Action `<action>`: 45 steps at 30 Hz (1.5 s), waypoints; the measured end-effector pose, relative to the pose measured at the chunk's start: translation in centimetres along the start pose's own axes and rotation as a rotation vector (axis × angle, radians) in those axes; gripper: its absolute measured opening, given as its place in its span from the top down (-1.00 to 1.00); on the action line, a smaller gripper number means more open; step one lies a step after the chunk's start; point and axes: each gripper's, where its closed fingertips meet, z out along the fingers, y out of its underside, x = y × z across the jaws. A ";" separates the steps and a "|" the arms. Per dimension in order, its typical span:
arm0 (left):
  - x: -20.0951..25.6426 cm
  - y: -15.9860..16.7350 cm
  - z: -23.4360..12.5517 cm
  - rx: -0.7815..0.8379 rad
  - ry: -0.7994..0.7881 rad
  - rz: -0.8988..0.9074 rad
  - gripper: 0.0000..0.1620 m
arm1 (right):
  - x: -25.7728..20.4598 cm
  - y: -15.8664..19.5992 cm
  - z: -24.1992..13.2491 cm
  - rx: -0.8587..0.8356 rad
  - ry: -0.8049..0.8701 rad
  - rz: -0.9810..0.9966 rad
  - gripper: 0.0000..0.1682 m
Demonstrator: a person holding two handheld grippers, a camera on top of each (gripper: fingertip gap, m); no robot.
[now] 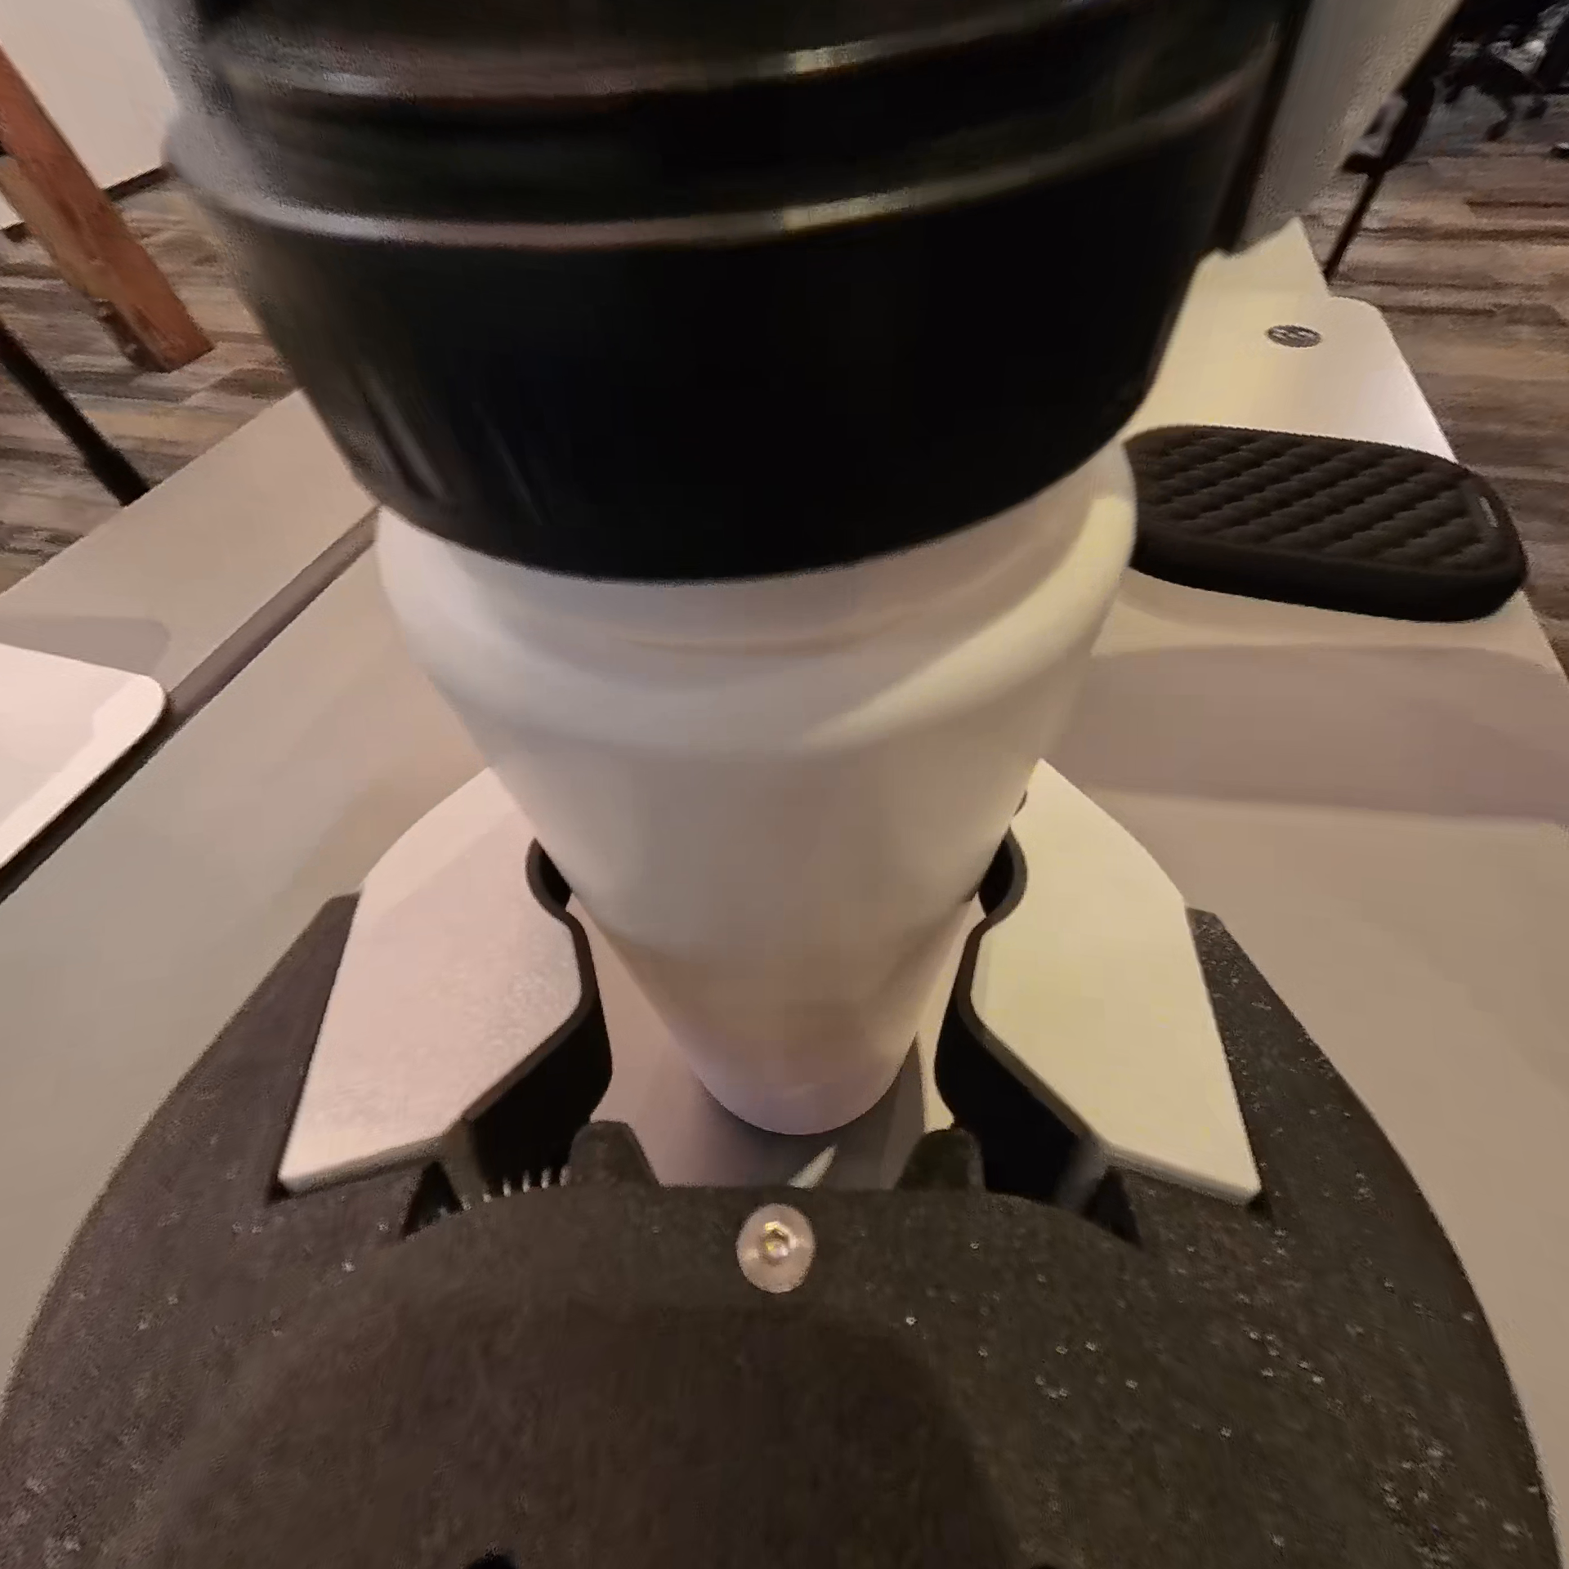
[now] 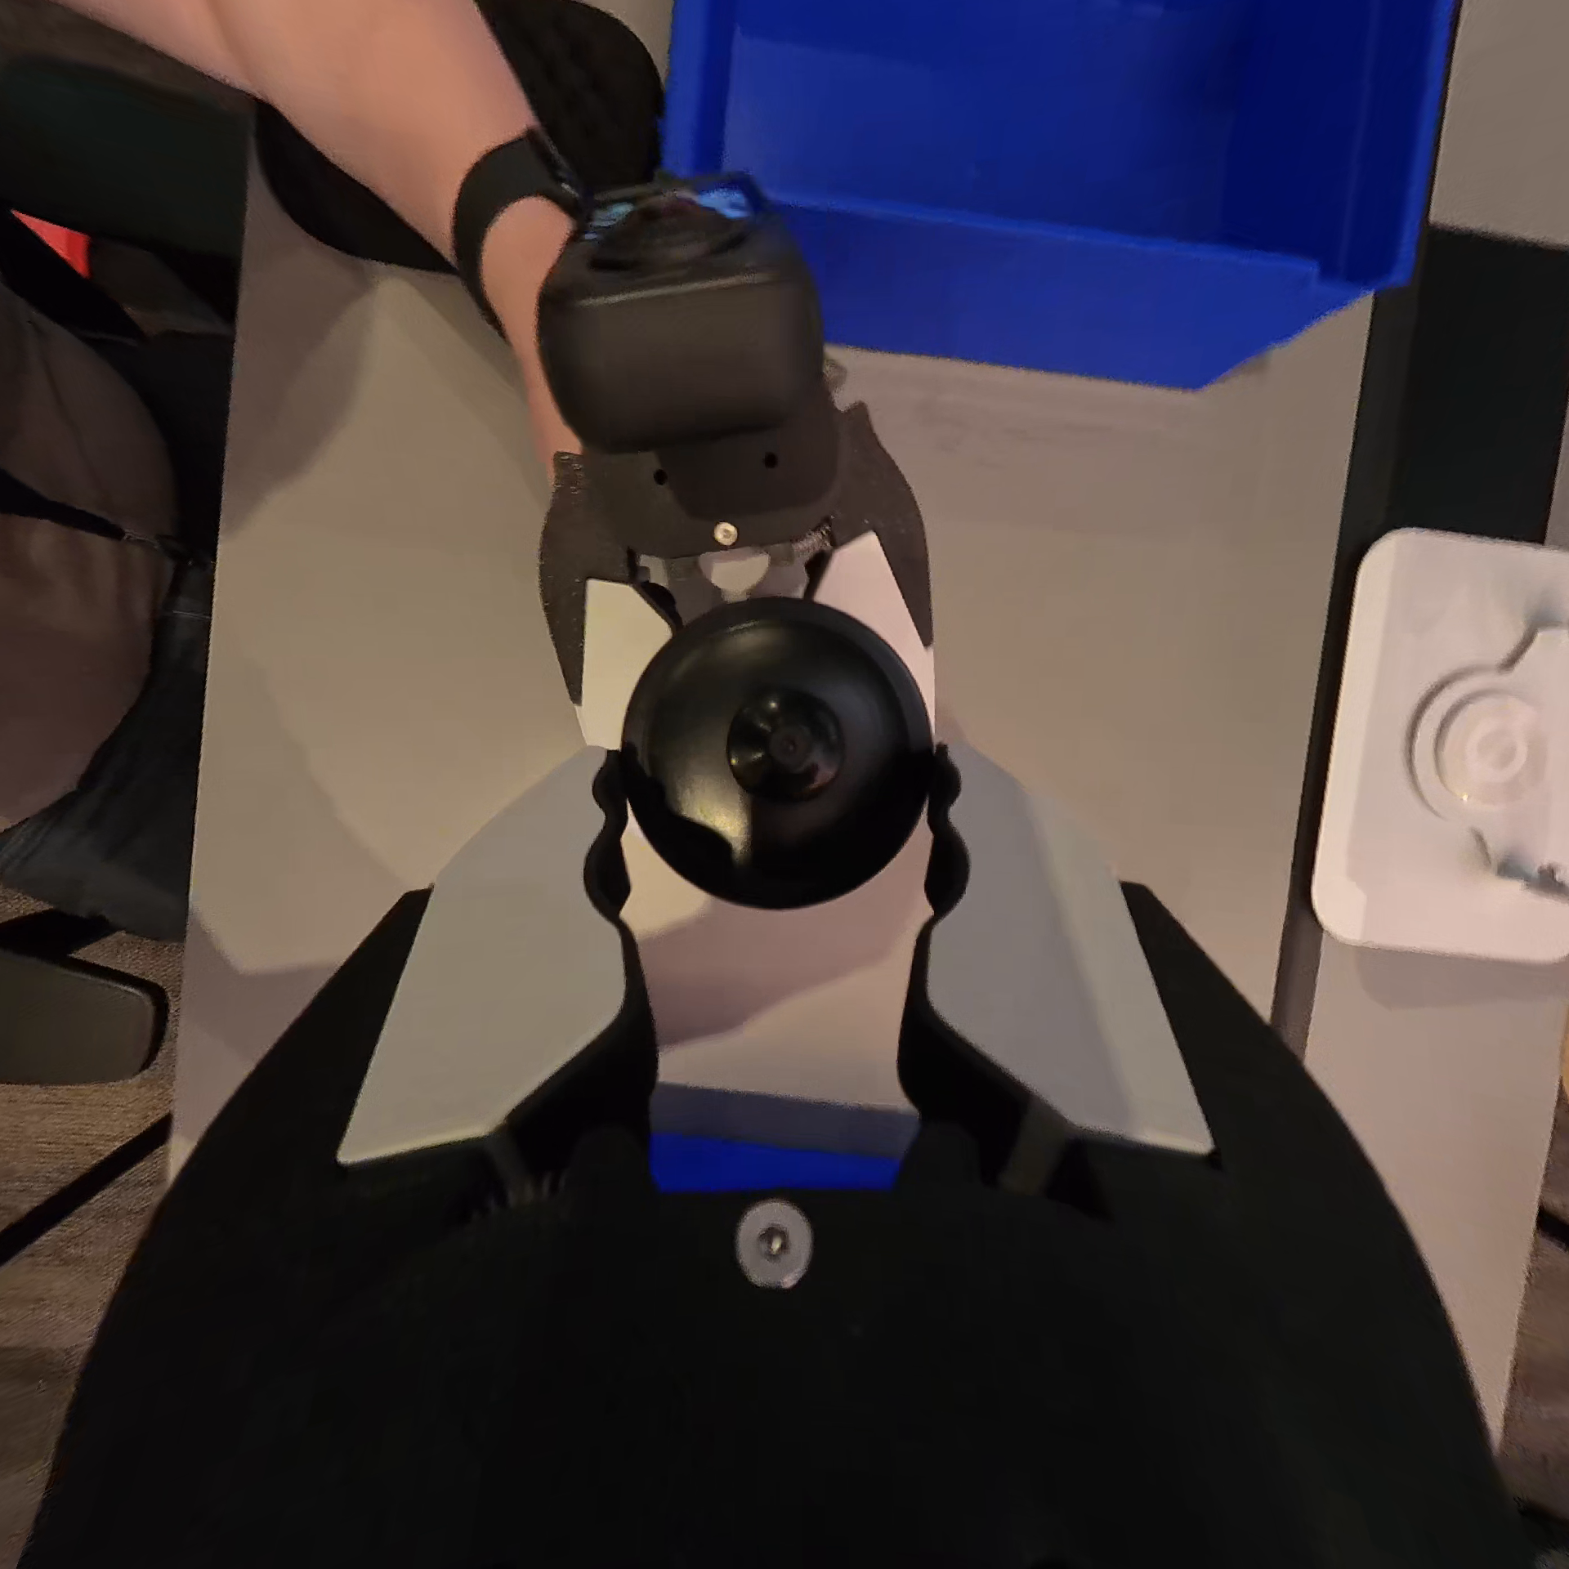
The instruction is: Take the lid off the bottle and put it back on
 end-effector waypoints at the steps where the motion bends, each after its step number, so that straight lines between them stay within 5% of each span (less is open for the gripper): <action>1: -0.2 0.0 0.1 0.004 -0.029 -0.014 -0.19 | 0.2 0.1 -0.1 -0.037 0.030 0.039 0.16; 10: -1.4 0.1 -0.2 -0.009 -0.241 -0.087 -0.20 | 0.8 -1.0 -1.2 -0.106 0.312 0.624 0.03; 17: -1.5 0.3 -0.4 -0.025 -0.273 -0.109 -0.20 | 1.0 0.2 -0.2 -0.310 0.413 0.682 -0.05; 21: -1.6 0.3 -0.5 -0.023 -0.276 -0.113 -0.20 | 0.8 0.2 0.6 -0.347 0.367 0.706 0.13; 31: -1.7 0.2 -0.4 -0.021 -0.253 -0.092 -0.19 | 0.9 0.3 0.4 -0.296 0.310 0.633 0.13; 45: -0.4 0.0 0.1 -0.010 -0.120 -0.035 -0.19 | 0.0 0.5 0.2 -0.159 0.146 0.260 0.14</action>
